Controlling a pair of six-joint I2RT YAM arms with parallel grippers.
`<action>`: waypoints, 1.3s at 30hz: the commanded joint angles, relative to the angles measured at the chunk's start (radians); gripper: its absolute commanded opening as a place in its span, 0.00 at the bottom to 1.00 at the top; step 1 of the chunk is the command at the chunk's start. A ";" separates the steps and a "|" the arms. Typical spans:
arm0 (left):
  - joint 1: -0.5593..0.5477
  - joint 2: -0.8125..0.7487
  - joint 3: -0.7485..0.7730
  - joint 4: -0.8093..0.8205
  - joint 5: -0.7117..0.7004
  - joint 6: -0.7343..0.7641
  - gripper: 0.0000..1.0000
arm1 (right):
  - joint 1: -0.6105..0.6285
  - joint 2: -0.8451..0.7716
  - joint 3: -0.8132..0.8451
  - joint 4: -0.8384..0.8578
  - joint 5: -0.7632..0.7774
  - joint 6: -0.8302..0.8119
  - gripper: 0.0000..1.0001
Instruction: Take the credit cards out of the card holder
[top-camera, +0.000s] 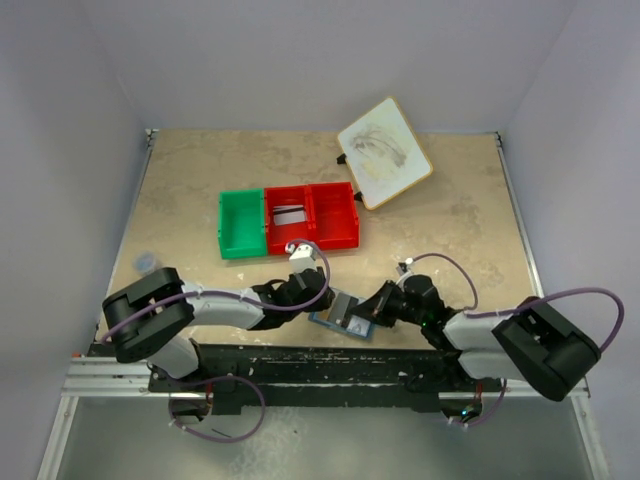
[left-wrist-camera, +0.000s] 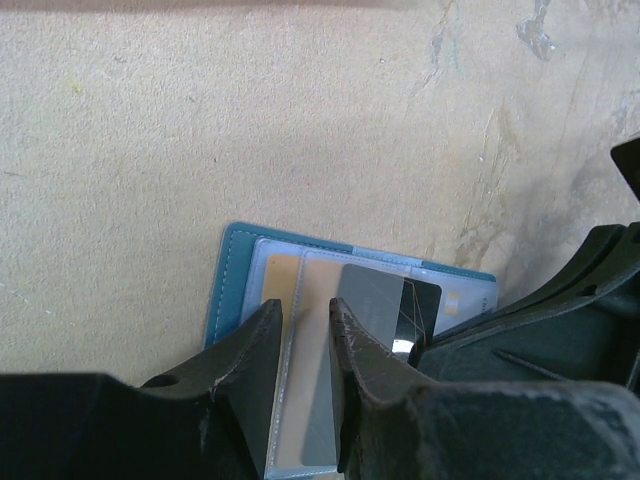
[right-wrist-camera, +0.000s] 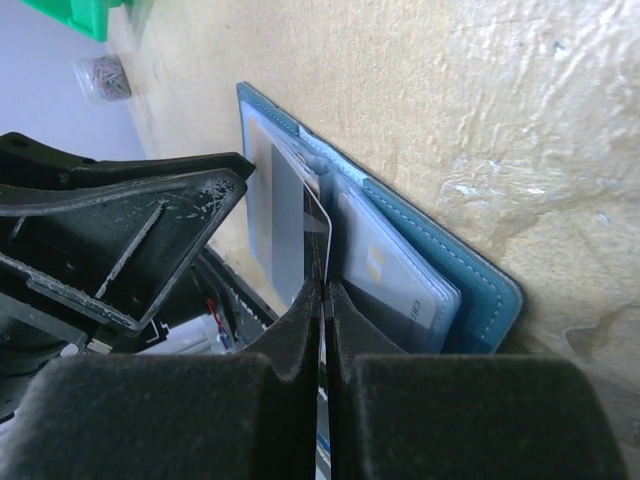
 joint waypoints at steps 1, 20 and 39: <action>0.000 0.027 -0.028 -0.078 0.003 0.029 0.24 | -0.008 -0.051 -0.008 -0.114 0.031 -0.024 0.00; -0.008 -0.164 0.058 -0.193 -0.066 0.084 0.27 | -0.015 -0.074 0.009 -0.133 0.083 0.022 0.00; -0.029 0.092 0.052 -0.077 0.111 0.050 0.21 | -0.025 -0.135 -0.016 -0.100 0.066 0.032 0.06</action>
